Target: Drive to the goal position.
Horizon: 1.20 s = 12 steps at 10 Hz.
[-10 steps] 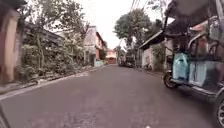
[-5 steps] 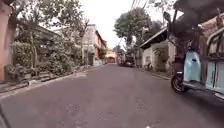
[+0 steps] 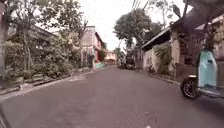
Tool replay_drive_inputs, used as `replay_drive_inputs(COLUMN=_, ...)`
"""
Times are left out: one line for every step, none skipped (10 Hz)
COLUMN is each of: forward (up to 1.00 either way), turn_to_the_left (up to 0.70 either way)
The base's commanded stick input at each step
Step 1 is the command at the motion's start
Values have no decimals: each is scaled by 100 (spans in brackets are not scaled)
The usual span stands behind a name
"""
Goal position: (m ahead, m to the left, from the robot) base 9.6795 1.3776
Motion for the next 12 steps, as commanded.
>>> replay_drive_inputs(forward=70, turn_to_the_left=0)
replay_drive_inputs(forward=70, turn_to_the_left=0)
replay_drive_inputs(forward=70, turn_to_the_left=0)
replay_drive_inputs(forward=70, turn_to_the_left=0)
replay_drive_inputs(forward=70, turn_to_the_left=0)
replay_drive_inputs(forward=70, turn_to_the_left=0)
replay_drive_inputs(forward=70, turn_to_the_left=0)
replay_drive_inputs(forward=70, turn_to_the_left=0)
replay_drive_inputs(forward=70, turn_to_the_left=0)
replay_drive_inputs(forward=70, turn_to_the_left=0)
replay_drive_inputs(forward=70, turn_to_the_left=0)
replay_drive_inputs(forward=70, turn_to_the_left=0)
